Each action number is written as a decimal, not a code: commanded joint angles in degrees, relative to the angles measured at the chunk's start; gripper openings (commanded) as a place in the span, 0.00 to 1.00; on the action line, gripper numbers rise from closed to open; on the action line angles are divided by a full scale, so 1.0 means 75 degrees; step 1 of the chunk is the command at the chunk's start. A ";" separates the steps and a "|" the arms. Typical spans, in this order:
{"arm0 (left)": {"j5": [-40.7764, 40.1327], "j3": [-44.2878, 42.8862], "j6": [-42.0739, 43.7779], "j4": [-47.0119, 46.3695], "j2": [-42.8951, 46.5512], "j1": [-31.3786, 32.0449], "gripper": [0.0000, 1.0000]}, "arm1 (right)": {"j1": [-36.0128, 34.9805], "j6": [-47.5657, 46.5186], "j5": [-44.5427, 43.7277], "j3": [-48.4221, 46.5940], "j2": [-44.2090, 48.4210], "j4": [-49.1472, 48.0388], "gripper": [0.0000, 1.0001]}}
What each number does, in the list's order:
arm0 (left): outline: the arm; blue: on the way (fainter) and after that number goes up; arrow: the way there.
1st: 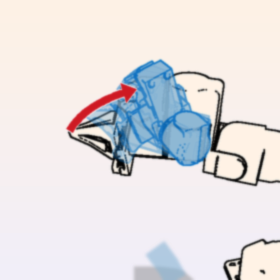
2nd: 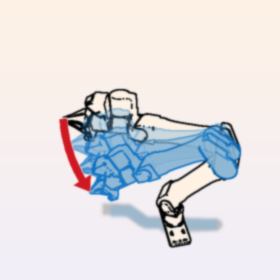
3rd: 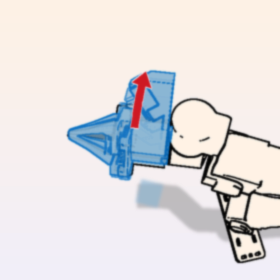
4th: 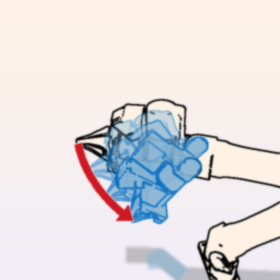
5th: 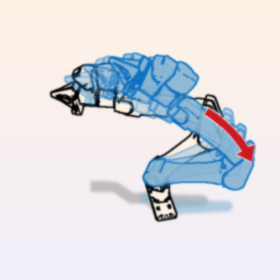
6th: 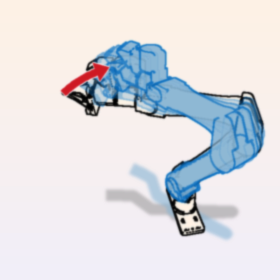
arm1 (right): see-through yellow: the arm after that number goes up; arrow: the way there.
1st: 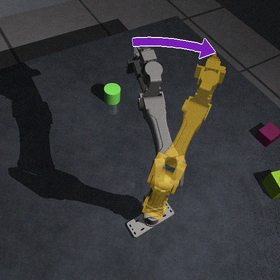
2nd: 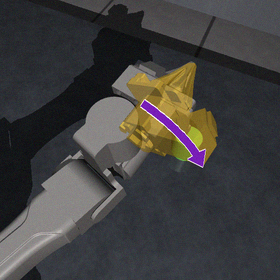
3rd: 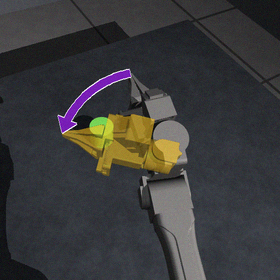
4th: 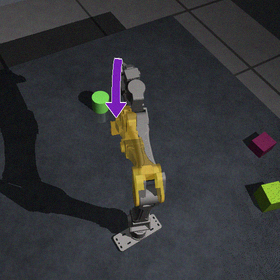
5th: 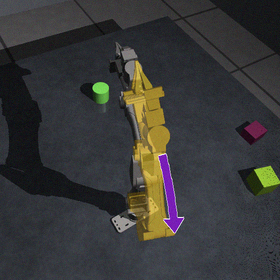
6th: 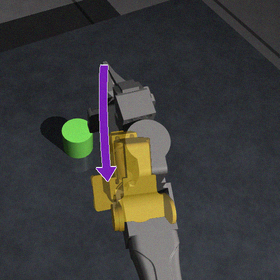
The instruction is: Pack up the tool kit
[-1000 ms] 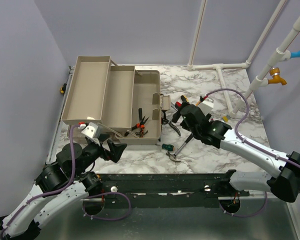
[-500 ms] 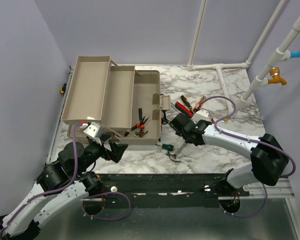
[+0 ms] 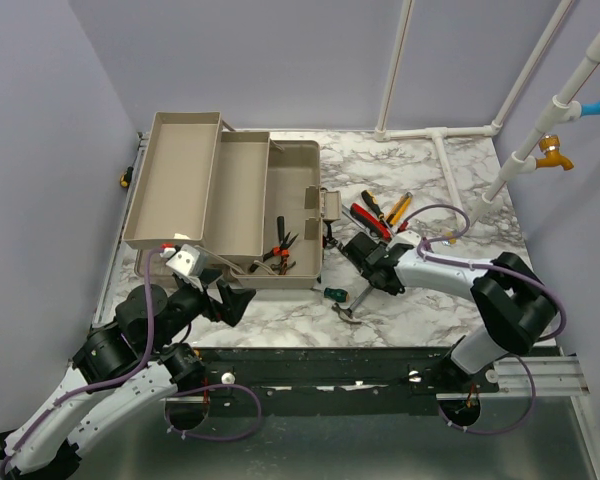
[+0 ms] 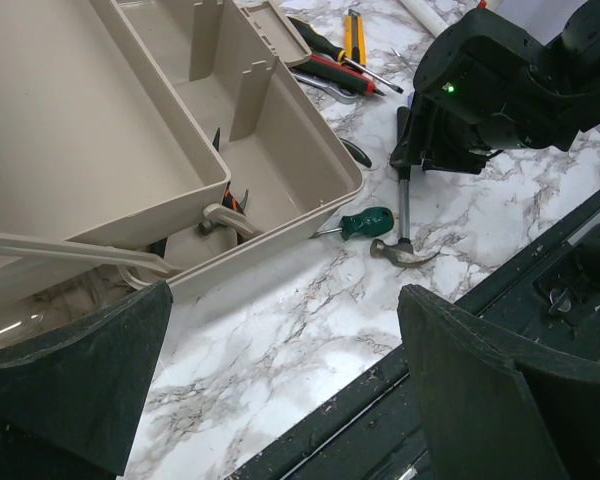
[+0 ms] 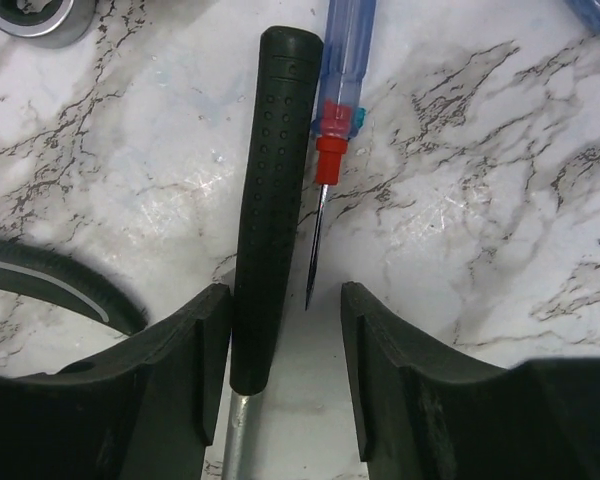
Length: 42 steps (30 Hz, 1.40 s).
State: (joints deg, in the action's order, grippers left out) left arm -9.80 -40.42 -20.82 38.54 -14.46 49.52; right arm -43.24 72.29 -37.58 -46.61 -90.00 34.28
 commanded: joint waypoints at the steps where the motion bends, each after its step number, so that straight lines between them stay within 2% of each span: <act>1: 0.0156 0.0040 -0.0025 -0.0030 0.0111 0.0019 0.99 | 0.0177 0.0217 0.0392 0.0402 -0.0044 -0.0638 0.47; 6: 0.0147 0.0043 -0.0004 -0.0053 0.0065 0.0020 0.99 | 0.0216 0.0208 0.0523 0.0461 0.0419 -0.0665 0.19; 9: 0.0146 0.0029 -0.0002 -0.0019 0.0037 0.0019 0.99 | 0.0237 0.0110 0.0518 0.0382 0.0910 -0.0533 0.14; 17: 0.0103 0.0045 -0.0013 -0.0018 0.0132 0.0019 0.99 | 0.0268 -0.0602 0.0495 0.0320 0.2553 -0.0533 0.09; 18: 0.0112 0.0050 -0.0013 -0.0018 0.0135 0.0019 0.99 | 0.0258 -0.0682 0.0479 0.0331 0.2779 -0.0548 0.05; 22: 0.0113 0.0045 -0.0025 -0.0006 0.0125 0.0019 0.99 | 0.0270 -0.0908 0.0476 0.0393 0.3330 -0.0584 0.05; 26: 0.0112 0.0044 -0.0025 -0.0007 0.0107 0.0019 0.99 | 0.0270 -0.0858 0.0827 0.0596 0.3180 -0.0797 0.05; 32: 0.0182 0.0059 -0.0025 -0.0073 -0.0055 0.0025 0.99 | 0.0274 -0.0616 0.1518 0.0902 0.2124 -0.1410 0.02; 33: 0.0238 0.0056 -0.0003 -0.0096 -0.0133 0.0020 0.99 | 0.0274 -0.0640 0.1744 0.0917 0.2007 -0.1562 0.04; 35: 0.0461 0.0052 0.0043 -0.0167 -0.0275 0.0019 0.99 | 0.0285 -0.0720 0.2099 0.0923 0.1734 -0.1863 0.15; 37: 0.0597 0.0031 0.0069 -0.0182 -0.0425 0.0019 0.99 | 0.0283 -0.0753 0.2253 0.0870 0.1457 -0.1988 0.35; 38: 0.0615 0.0022 0.0080 -0.0165 -0.0489 0.0019 0.99 | 0.0274 -0.0762 0.2278 0.0843 0.1356 -0.1993 0.49; 39: 0.0622 0.0012 0.0089 -0.0142 -0.0553 0.0019 0.99 | 0.0270 -0.0750 0.2283 0.0824 0.1245 -0.1993 0.55; 41: 0.0634 -0.0010 0.0092 -0.0125 -0.0612 0.0019 0.99 | 0.0277 -0.0662 0.2309 0.0810 0.1078 -0.1972 0.75; 42: 0.0639 -0.0008 0.0098 -0.0141 -0.0622 0.0019 0.99 | 0.0278 -0.0623 0.2349 0.0823 0.1019 -0.1970 0.77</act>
State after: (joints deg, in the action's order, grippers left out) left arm -7.31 -40.40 -20.78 38.46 -18.11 49.52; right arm -41.17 66.50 -22.57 -40.23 -80.44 21.15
